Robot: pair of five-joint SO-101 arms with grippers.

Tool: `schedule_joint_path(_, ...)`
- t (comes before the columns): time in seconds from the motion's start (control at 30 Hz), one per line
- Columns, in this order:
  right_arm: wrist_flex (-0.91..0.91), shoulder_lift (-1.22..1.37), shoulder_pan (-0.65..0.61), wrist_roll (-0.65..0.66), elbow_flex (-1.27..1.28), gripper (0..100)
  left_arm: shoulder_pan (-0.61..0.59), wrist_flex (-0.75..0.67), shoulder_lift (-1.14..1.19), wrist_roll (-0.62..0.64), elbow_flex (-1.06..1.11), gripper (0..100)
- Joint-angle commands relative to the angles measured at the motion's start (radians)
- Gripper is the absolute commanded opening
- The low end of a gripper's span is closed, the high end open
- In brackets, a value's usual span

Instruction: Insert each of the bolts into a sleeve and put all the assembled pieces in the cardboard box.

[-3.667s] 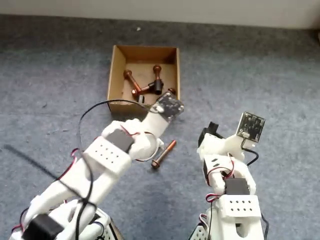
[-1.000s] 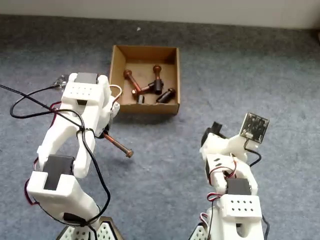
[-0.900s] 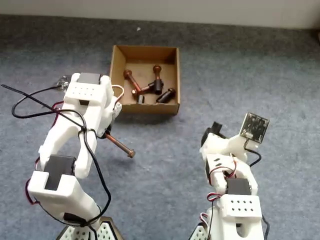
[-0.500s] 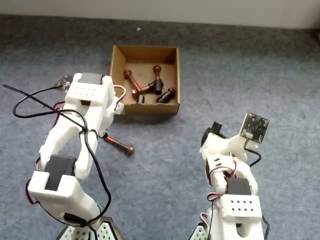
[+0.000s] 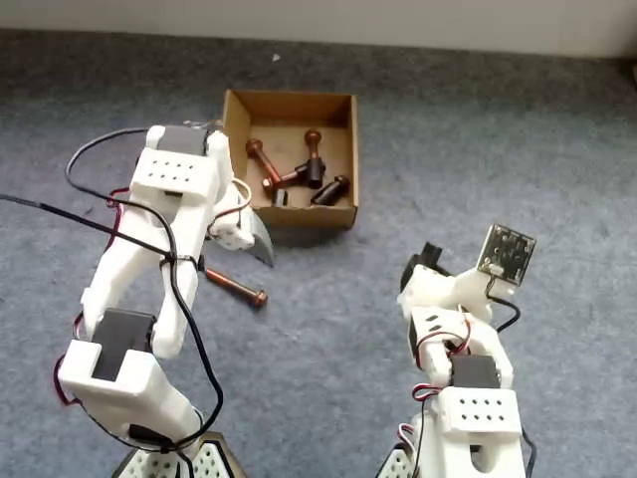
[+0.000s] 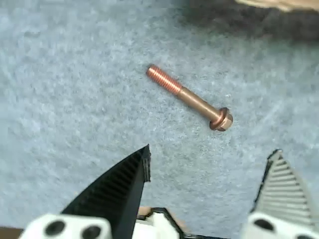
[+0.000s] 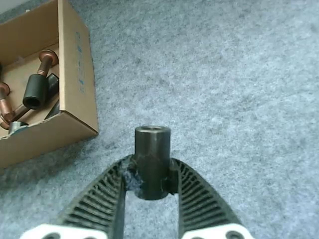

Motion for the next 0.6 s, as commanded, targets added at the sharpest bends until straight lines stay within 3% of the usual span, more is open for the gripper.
schedule_joint_path(0.0,-0.025,-0.021,0.012,-0.002,-0.013,0.9,-0.005,0.020,-0.048,-0.512,-0.085,22)
schedule_joint_path(0.1,-0.025,-0.021,0.012,-0.002,-0.013,0.9,-0.005,0.020,-0.050,-0.815,-0.099,10)
schedule_joint_path(0.2,-0.025,-0.021,0.012,-0.002,-0.013,0.9,0.012,0.020,-0.041,-1.014,-0.064,1)
schedule_joint_path(0.3,-0.025,-0.021,0.010,-0.002,-0.015,0.9,0.016,0.018,-0.041,-1.172,-0.010,1)
schedule_joint_path(0.47,-0.025,-0.021,0.010,0.000,-0.015,0.9,0.048,-0.018,-0.039,-1.315,0.005,3)
schedule_joint_path(0.57,-0.025,-0.021,0.010,0.000,-0.013,0.9,0.064,-0.021,-0.038,-1.336,0.013,12)
